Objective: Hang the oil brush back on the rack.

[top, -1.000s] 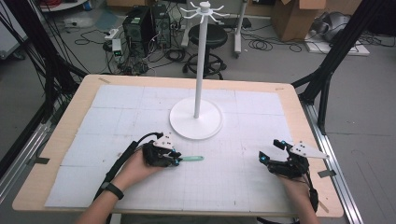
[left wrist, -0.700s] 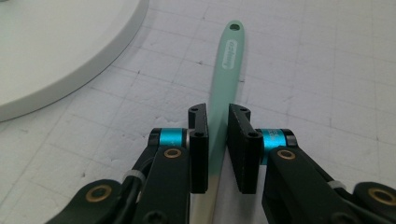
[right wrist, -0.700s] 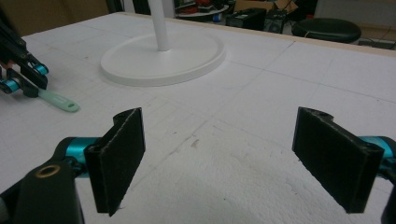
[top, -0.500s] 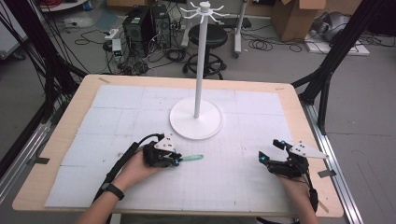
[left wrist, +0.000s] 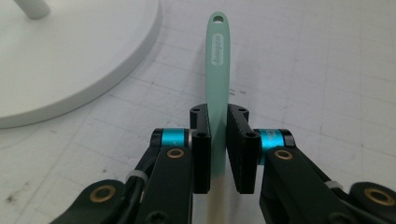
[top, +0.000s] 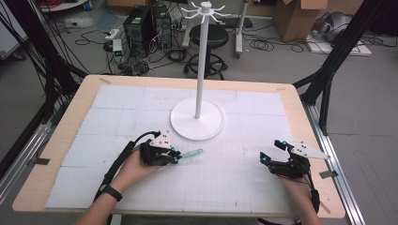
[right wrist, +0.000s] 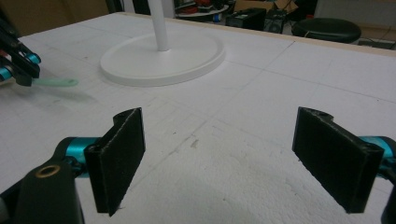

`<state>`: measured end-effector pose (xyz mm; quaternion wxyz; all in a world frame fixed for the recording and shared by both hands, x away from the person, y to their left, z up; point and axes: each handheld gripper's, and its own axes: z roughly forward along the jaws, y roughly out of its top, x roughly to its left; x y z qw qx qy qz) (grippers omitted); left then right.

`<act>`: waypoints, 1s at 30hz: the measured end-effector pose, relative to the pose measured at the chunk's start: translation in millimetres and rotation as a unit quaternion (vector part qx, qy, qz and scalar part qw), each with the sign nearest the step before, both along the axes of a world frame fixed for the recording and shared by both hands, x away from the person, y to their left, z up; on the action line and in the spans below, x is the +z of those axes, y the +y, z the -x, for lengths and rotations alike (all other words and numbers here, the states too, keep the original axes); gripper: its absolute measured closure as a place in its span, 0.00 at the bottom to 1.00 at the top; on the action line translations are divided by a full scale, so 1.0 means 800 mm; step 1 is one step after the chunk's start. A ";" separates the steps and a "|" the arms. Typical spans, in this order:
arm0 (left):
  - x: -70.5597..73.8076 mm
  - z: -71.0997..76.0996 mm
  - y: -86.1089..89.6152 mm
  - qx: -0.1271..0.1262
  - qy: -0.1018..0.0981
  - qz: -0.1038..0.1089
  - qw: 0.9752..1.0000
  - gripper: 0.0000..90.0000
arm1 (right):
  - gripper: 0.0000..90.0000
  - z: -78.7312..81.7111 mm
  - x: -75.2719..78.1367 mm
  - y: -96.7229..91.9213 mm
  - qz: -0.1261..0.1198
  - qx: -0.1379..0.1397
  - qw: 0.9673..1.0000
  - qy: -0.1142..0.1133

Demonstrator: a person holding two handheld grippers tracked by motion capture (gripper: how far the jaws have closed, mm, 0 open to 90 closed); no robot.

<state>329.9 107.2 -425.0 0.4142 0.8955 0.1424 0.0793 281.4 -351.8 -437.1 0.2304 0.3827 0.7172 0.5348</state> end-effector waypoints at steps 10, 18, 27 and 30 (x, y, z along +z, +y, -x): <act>0.026 0.006 0.019 0.027 -0.024 0.057 0.998 0.90 | 0.18 -0.001 0.000 0.001 0.001 0.000 1.000 0.000; 0.059 0.010 0.036 0.054 -0.047 0.119 0.990 0.90 | 0.18 -0.001 0.001 0.002 0.000 0.000 1.000 -0.001; 0.095 0.011 0.048 0.077 -0.075 0.166 0.980 0.90 | 0.18 -0.001 0.001 0.003 0.001 0.001 1.000 -0.001; 0.111 0.009 0.053 0.087 -0.085 0.182 0.976 0.90 | 0.18 -0.001 0.001 0.003 0.000 0.002 1.000 0.001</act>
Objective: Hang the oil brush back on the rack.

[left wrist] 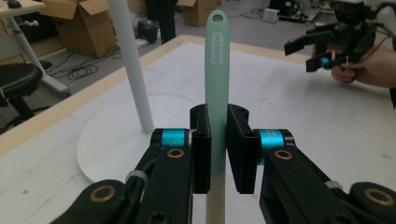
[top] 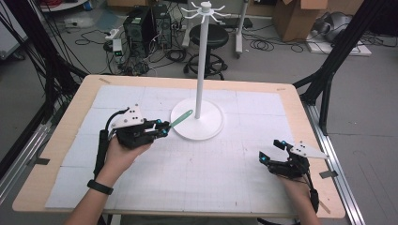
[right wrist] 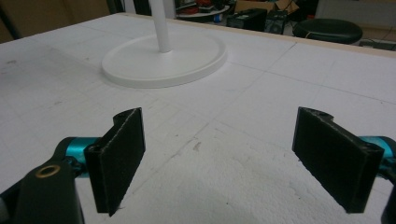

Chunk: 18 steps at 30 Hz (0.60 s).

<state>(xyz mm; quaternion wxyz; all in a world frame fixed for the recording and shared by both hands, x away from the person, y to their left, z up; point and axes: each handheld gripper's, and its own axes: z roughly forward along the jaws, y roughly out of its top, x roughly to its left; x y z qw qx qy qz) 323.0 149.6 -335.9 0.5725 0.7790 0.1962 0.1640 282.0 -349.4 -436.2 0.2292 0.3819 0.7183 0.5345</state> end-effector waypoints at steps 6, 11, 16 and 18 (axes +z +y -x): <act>0.029 -0.001 0.007 0.013 -0.020 0.028 0.999 0.90 | 0.18 -0.001 0.000 0.000 0.000 -0.001 1.000 -0.004; 0.058 -0.004 0.011 0.021 -0.032 0.044 0.998 0.90 | 0.18 0.000 0.000 0.000 0.000 0.000 1.000 -0.001; 0.088 -0.008 0.015 0.031 -0.048 0.060 0.997 0.90 | 0.18 0.000 0.000 0.001 0.000 0.001 1.000 -0.001; 0.099 -0.011 0.017 0.033 -0.053 0.067 0.996 0.90 | 0.18 0.000 0.000 0.001 -0.001 0.002 1.000 -0.001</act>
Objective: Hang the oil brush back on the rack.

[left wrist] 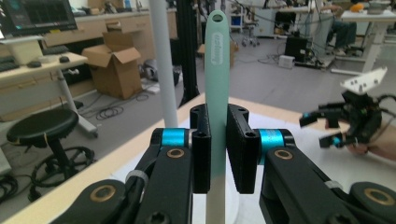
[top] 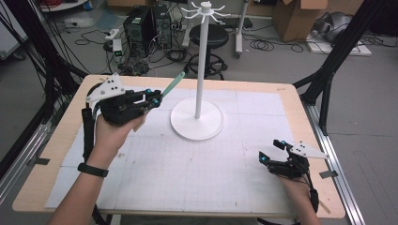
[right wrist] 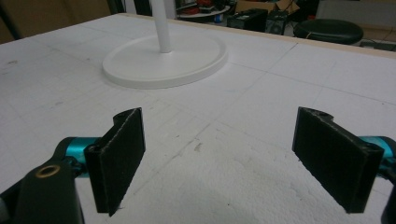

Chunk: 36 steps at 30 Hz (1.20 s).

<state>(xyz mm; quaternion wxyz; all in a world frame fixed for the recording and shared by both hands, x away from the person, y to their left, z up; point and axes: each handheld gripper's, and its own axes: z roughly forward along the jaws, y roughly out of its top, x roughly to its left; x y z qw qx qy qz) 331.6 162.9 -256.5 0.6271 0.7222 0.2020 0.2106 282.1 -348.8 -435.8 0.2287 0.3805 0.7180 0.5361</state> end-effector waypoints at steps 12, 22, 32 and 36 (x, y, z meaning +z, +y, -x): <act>0.059 -0.014 -0.004 0.015 -0.028 0.041 0.999 0.90 | 0.18 -0.001 0.000 0.000 0.000 0.000 1.000 -0.004; 0.084 -0.026 -0.014 0.025 -0.047 0.046 0.998 0.90 | 0.18 -0.001 0.000 -0.001 -0.001 0.000 1.000 -0.003; 0.092 -0.047 -0.008 0.030 -0.037 0.063 0.997 0.90 | 0.18 -0.001 0.000 -0.001 -0.004 0.002 1.000 -0.002; 0.092 -0.055 -0.009 0.026 -0.035 0.063 0.997 0.90 | 0.18 0.000 0.000 -0.001 -0.004 0.002 1.000 -0.002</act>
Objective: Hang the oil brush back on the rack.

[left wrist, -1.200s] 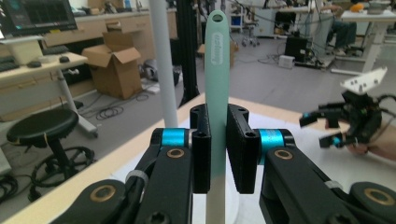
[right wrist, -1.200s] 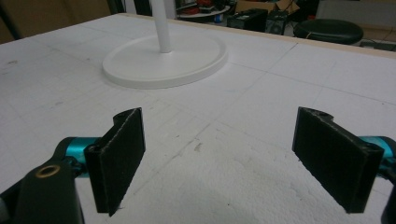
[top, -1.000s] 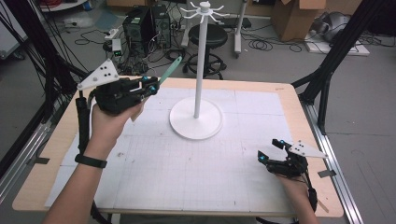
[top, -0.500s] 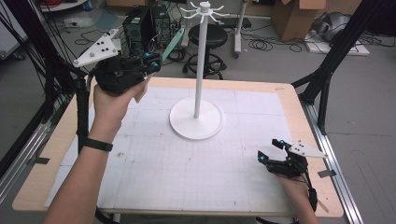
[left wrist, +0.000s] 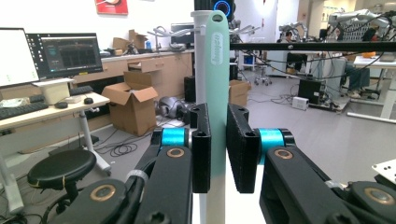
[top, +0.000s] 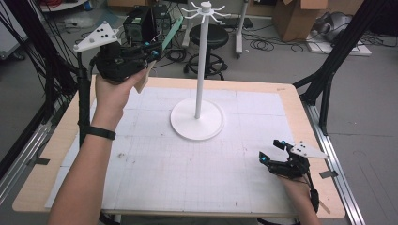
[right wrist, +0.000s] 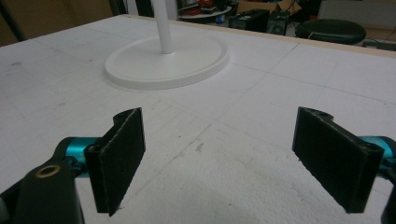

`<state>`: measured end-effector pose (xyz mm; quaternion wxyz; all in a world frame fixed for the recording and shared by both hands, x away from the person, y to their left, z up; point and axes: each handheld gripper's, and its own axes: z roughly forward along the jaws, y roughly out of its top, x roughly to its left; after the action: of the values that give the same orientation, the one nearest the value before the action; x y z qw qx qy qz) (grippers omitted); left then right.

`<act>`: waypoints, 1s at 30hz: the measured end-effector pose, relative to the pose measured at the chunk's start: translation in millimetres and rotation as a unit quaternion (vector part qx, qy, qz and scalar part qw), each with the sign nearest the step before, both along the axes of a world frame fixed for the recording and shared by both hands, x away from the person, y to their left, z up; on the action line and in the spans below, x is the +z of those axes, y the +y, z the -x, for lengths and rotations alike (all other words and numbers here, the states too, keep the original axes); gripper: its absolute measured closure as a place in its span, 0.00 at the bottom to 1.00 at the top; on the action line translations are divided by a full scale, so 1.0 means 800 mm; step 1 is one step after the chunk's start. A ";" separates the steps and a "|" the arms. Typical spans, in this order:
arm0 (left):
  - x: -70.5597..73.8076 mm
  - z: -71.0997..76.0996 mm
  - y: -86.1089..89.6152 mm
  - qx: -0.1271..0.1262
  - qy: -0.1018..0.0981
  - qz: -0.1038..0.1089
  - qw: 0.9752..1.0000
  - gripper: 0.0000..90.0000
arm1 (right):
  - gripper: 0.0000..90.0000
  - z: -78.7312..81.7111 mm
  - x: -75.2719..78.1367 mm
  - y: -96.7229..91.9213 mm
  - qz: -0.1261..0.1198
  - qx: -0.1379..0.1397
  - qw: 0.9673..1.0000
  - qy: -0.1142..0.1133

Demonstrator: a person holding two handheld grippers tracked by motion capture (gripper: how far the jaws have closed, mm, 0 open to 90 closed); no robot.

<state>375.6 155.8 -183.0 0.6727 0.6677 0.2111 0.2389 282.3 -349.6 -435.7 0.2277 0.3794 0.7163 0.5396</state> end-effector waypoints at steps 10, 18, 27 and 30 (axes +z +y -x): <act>-0.002 -0.016 -0.007 -0.005 0.007 0.010 1.000 0.90 | 0.18 0.001 0.000 -0.001 0.000 0.000 1.000 0.000; -0.002 -0.019 -0.014 -0.003 0.008 0.007 1.000 0.90 | 0.18 0.002 0.000 -0.002 -0.002 -0.001 1.000 0.001; -0.003 -0.022 -0.013 -0.001 0.008 0.003 1.000 0.90 | 0.18 0.002 0.000 -0.002 -0.002 0.000 1.000 0.001; -0.003 -0.022 -0.012 -0.002 0.007 0.007 1.000 0.90 | 0.18 0.002 0.000 -0.002 -0.002 0.001 1.000 0.001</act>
<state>393.3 146.4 -185.2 0.6767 0.6648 0.2163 0.2311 280.9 -351.5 -435.5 0.2261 0.3798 0.7155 0.5410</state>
